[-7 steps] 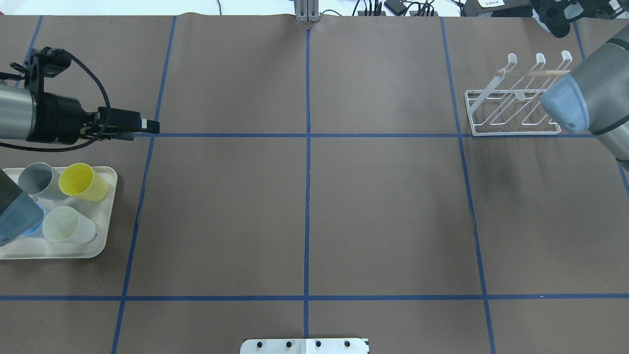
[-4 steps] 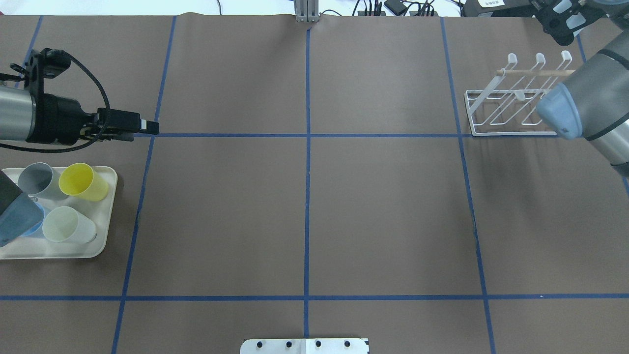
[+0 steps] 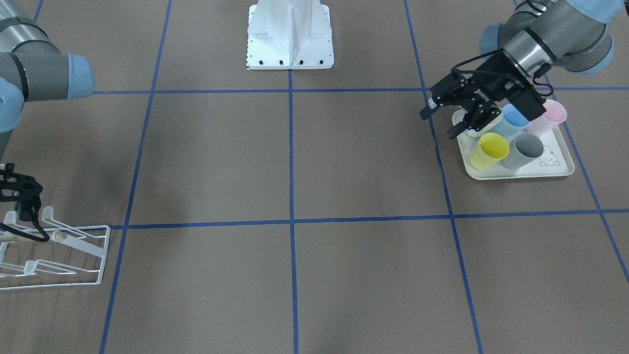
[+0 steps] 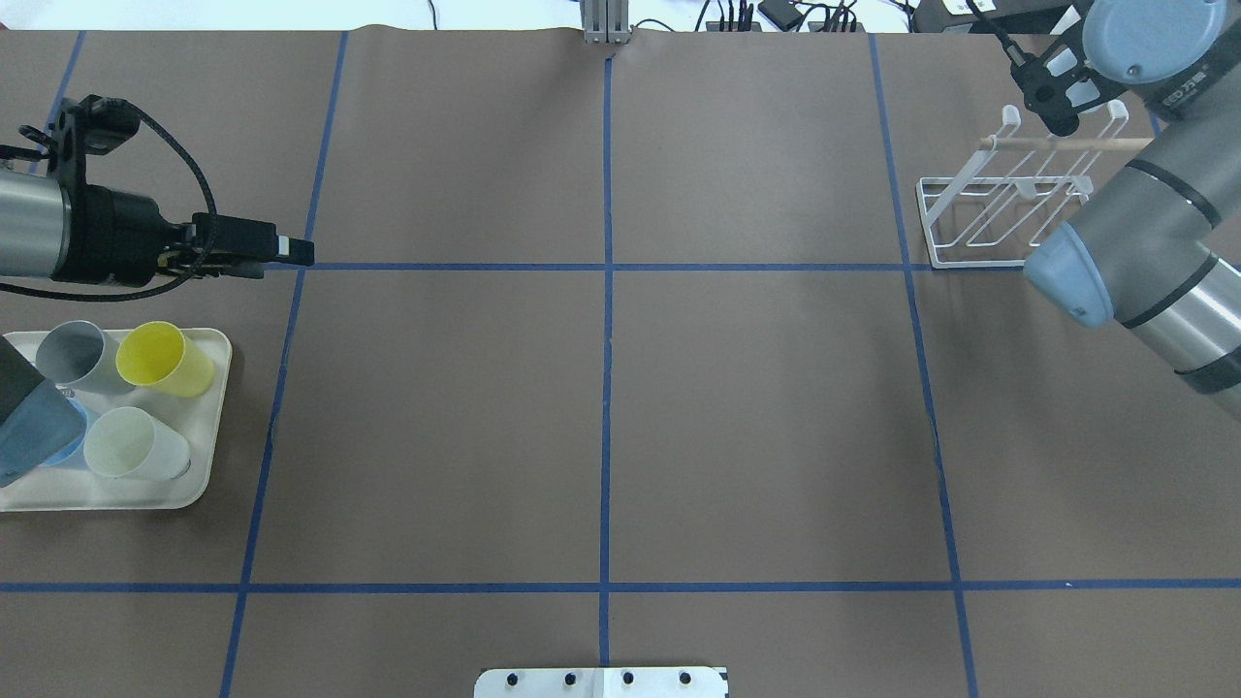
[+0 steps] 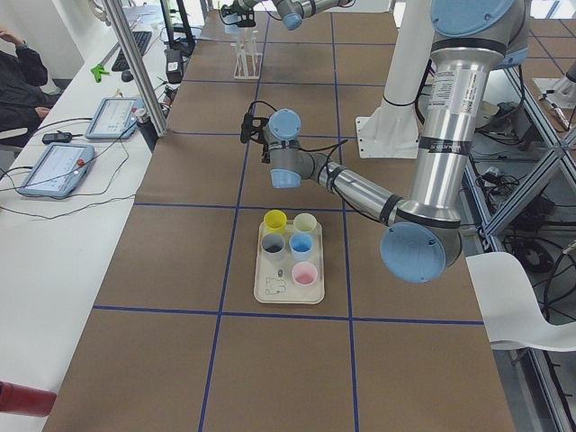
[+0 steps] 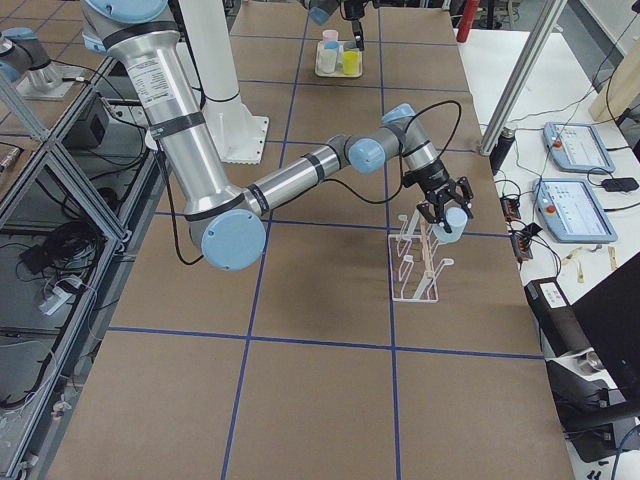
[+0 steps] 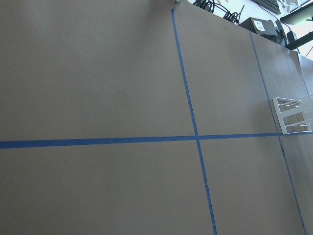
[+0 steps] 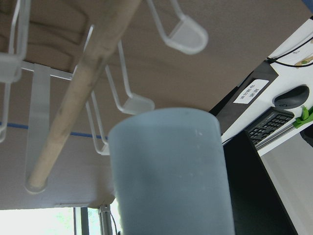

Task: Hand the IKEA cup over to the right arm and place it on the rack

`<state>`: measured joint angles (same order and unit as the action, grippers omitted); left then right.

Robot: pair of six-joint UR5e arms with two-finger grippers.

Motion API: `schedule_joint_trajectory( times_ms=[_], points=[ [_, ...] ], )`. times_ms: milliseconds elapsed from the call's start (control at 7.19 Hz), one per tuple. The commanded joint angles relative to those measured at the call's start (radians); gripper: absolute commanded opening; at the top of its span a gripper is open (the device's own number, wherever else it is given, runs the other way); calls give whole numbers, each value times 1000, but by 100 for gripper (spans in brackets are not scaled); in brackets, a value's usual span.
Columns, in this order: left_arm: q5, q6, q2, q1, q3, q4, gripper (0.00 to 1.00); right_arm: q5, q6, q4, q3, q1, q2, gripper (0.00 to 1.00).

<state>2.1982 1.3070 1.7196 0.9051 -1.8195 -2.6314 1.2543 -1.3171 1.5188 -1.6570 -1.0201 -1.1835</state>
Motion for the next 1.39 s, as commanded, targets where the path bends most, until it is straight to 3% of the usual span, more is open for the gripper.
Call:
schedule_joint_trajectory(
  times_ms=[0, 834, 1112, 1251],
  points=[
    [0, 0, 2, 0, -1, -1, 100, -38, 9, 0, 6, 17, -15, 0],
    [0, 2, 8, -2, -1, -1, 100, -59, 10, -43, 66, 40, -15, 5],
    [0, 0, 8, -5, 0, -1, 100, -84, 12, -43, 77, 51, -13, 24],
    [0, 0, 9, -5, 0, -1, 100, -105, 15, -43, 79, 63, -15, 50]
  ],
)
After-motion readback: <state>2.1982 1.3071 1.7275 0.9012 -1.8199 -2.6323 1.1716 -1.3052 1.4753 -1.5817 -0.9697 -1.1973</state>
